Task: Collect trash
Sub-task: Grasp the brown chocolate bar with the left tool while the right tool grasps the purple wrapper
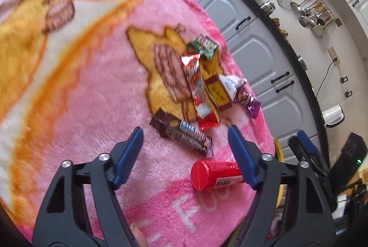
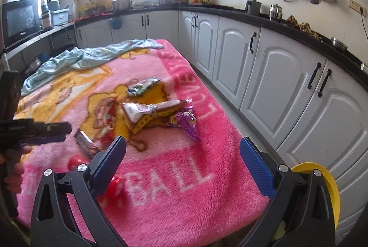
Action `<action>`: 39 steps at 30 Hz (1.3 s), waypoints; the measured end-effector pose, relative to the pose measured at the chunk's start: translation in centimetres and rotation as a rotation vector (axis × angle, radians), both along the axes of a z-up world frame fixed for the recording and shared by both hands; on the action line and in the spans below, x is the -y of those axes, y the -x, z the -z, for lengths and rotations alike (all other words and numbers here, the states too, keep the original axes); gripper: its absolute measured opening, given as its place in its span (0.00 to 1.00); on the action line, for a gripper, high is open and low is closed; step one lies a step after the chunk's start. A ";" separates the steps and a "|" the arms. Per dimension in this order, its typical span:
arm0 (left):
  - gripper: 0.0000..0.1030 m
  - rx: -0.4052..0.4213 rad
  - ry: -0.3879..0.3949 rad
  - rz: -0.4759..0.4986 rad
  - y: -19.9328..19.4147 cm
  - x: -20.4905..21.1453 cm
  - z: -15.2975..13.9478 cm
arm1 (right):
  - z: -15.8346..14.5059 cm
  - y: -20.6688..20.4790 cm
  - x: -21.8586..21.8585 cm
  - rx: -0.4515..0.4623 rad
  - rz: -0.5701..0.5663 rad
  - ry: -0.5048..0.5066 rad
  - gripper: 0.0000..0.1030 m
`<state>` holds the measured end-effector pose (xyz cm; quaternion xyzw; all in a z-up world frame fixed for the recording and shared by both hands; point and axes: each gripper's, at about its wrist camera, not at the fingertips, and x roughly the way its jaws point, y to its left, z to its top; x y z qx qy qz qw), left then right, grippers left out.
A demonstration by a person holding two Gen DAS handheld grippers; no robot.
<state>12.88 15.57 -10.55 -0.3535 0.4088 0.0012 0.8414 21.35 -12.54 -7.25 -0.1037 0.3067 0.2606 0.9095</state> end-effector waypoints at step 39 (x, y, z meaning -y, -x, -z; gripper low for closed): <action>0.38 -0.050 0.134 -0.037 -3.4 -1.4 2.2 | 2.2 -5.7 -0.7 -0.134 -0.041 -0.059 0.15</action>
